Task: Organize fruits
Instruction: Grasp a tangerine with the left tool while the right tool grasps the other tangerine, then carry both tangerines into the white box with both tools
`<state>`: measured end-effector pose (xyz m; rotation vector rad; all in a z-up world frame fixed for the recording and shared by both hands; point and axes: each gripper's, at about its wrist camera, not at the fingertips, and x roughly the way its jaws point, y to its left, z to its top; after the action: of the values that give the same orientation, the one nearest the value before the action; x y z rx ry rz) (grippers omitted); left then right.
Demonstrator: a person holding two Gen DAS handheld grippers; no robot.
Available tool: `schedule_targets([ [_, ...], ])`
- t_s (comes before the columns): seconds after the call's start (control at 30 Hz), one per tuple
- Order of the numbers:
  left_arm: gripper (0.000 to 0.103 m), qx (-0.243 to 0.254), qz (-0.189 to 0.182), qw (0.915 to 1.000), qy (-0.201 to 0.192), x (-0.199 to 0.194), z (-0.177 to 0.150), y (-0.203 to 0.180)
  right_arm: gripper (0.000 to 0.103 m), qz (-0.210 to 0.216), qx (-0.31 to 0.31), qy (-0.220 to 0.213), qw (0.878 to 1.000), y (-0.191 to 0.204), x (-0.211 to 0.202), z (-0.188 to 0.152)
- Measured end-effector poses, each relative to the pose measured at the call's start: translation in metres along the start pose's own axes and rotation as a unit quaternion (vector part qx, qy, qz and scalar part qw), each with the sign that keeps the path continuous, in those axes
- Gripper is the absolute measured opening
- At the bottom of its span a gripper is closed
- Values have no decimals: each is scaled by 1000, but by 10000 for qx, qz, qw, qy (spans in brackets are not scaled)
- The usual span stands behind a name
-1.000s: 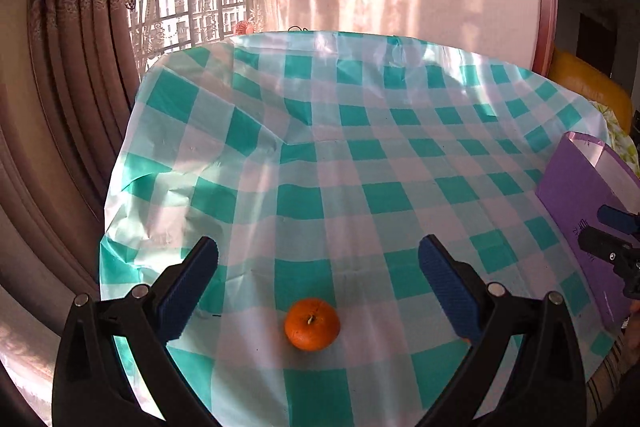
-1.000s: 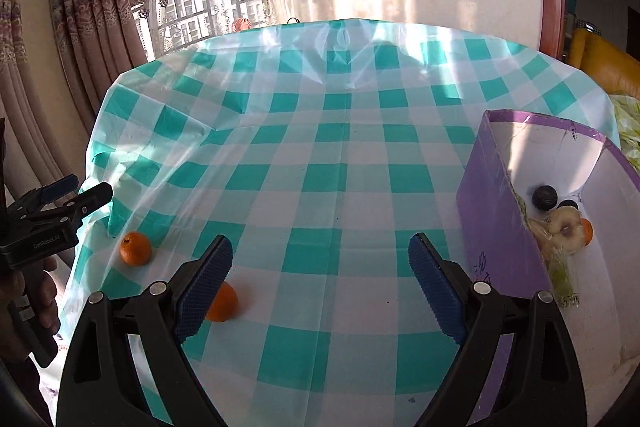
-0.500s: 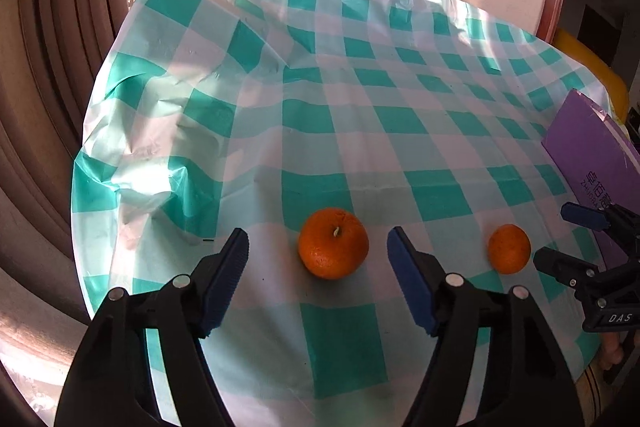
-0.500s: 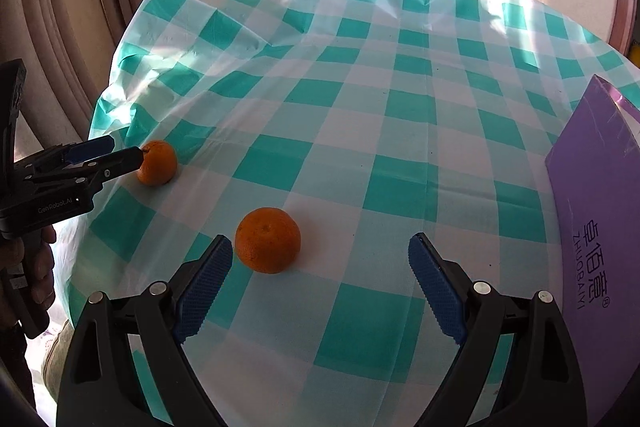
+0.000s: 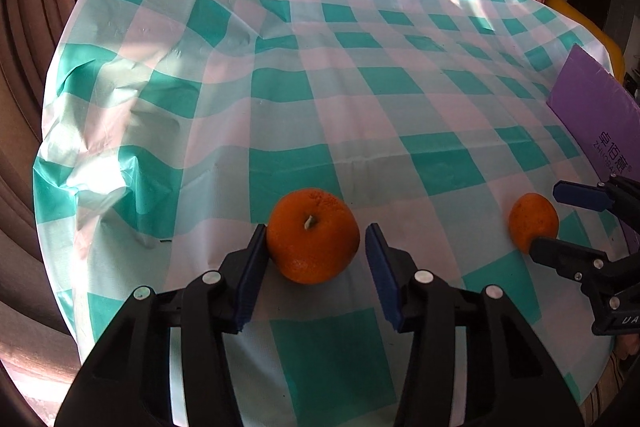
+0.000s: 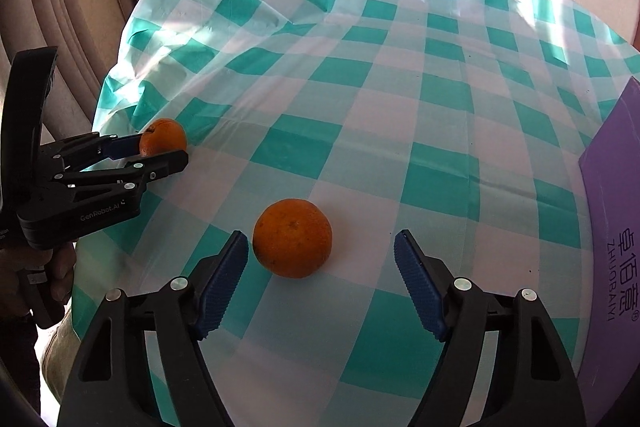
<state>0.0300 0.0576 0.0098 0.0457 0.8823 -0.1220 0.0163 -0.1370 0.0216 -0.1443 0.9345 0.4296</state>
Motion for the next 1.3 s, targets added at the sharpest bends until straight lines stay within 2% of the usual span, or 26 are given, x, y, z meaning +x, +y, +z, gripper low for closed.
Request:
schedule_targets([
  [0.1, 44, -52, -26, 10000, -2, 1, 1, 3, 68, 25, -18, 38, 10000, 1, 2, 0],
  [0.3, 44, -96, -74, 9999, 1, 1, 1, 5, 59, 118, -60, 70, 9999, 4, 4, 0],
  [0.4, 44, -108, -101, 9999, 3, 1, 2, 4, 51, 240, -104, 83, 9996, 5, 4, 1],
  [0.43, 44, -103, -114, 9999, 9, 1, 2, 4, 43, 292, -132, 85, 9995, 7, 4, 1],
  [0.47, 44, -98, -134, 9999, 16, 1, 2, 3, 41, 285, -150, 86, 9994, 8, 4, 1],
  [0.87, 43, 126, -196, 9996, -168, -22, 11, -16, 40, 91, 40, -96, 9999, -3, -15, 1],
  [1.3, 43, 566, -372, 9962, -550, -50, 38, -60, 40, -111, 308, -694, 9971, -32, -66, 11],
])
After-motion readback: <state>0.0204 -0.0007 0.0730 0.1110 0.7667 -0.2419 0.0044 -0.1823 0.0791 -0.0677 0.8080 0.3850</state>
